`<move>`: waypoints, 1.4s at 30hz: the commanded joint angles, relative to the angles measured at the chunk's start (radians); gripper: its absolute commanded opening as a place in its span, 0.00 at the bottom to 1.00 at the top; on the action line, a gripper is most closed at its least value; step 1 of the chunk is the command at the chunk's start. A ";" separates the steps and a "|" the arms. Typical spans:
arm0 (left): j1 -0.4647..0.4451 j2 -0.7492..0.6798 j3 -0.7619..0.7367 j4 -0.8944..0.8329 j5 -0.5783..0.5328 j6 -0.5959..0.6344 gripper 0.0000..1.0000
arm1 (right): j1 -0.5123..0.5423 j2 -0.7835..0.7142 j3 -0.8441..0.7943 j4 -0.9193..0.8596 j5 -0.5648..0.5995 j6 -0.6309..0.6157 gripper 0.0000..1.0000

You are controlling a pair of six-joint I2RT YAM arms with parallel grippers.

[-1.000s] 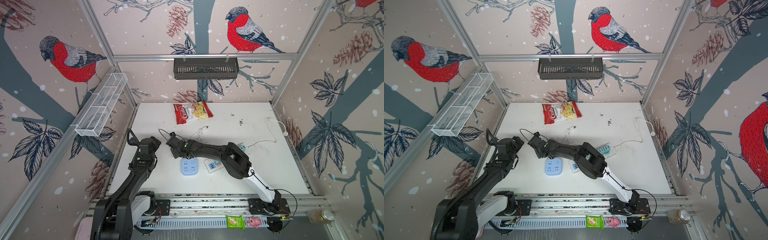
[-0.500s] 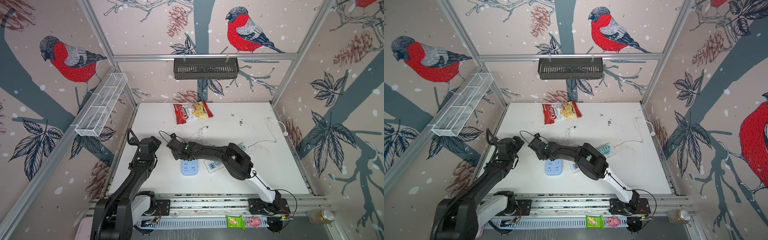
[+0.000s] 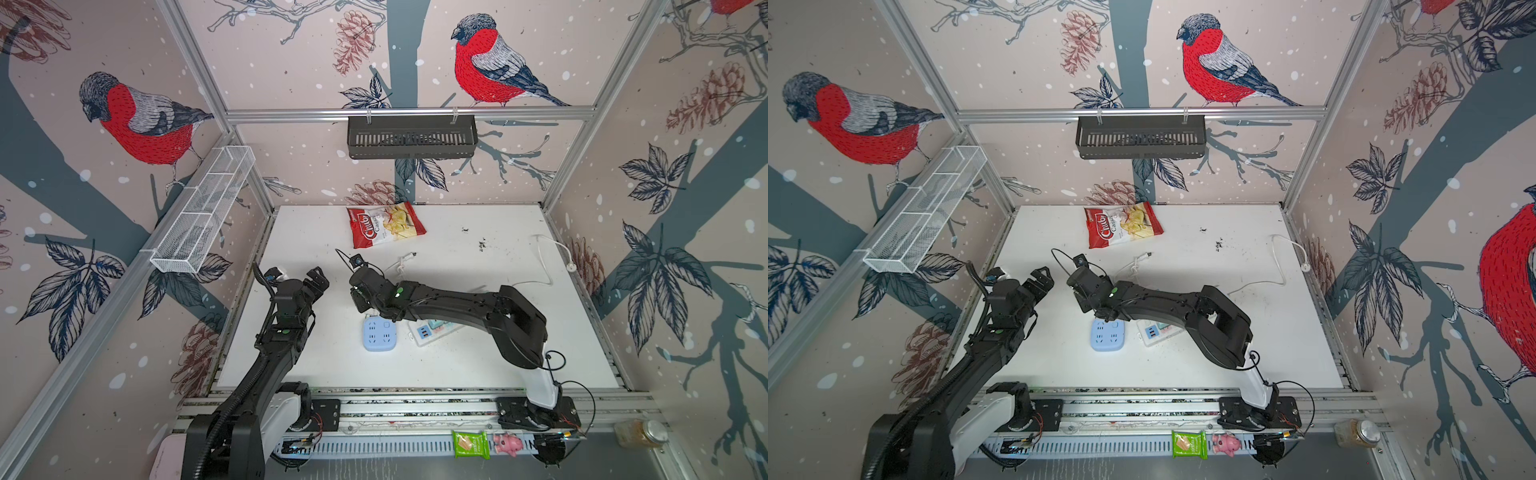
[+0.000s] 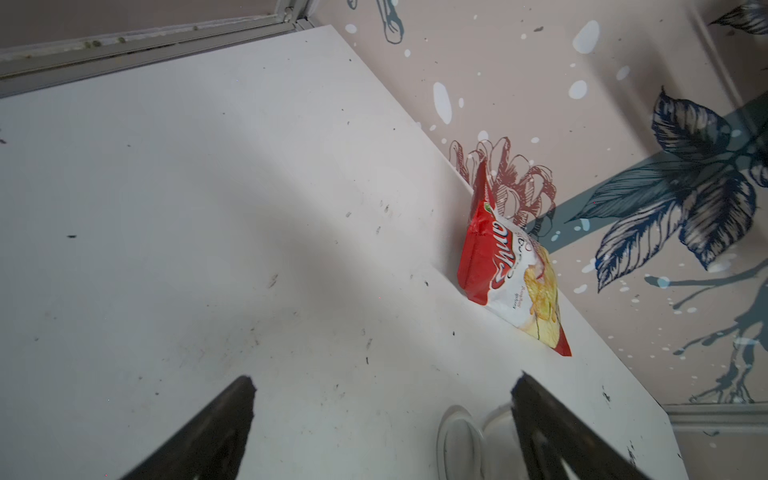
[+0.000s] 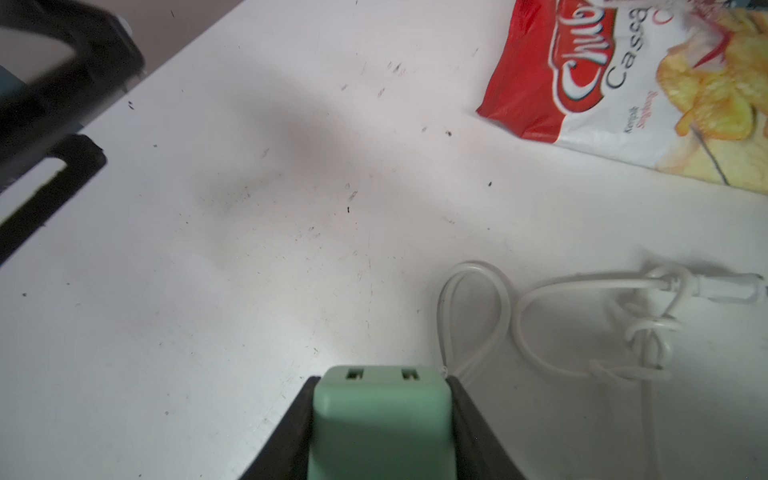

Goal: Insert the plug
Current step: 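Lift the green adapter with the right gripper, then carry the green adapter toward the white power strip while the left gripper approaches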

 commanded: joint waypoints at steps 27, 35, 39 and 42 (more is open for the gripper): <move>-0.483 0.154 0.170 0.296 0.290 0.390 0.95 | -0.201 -1.108 -1.128 0.865 0.000 -0.239 0.30; -0.505 0.089 0.108 0.429 0.426 0.416 0.96 | -0.196 -1.047 -1.184 0.982 -0.147 -0.402 0.23; -0.528 0.097 0.114 0.446 0.474 0.436 0.96 | -0.180 -1.041 -1.240 1.071 -0.160 -0.487 0.19; -0.540 0.118 0.128 0.444 0.503 0.443 0.96 | -0.177 -1.047 -1.281 1.124 -0.200 -0.542 0.17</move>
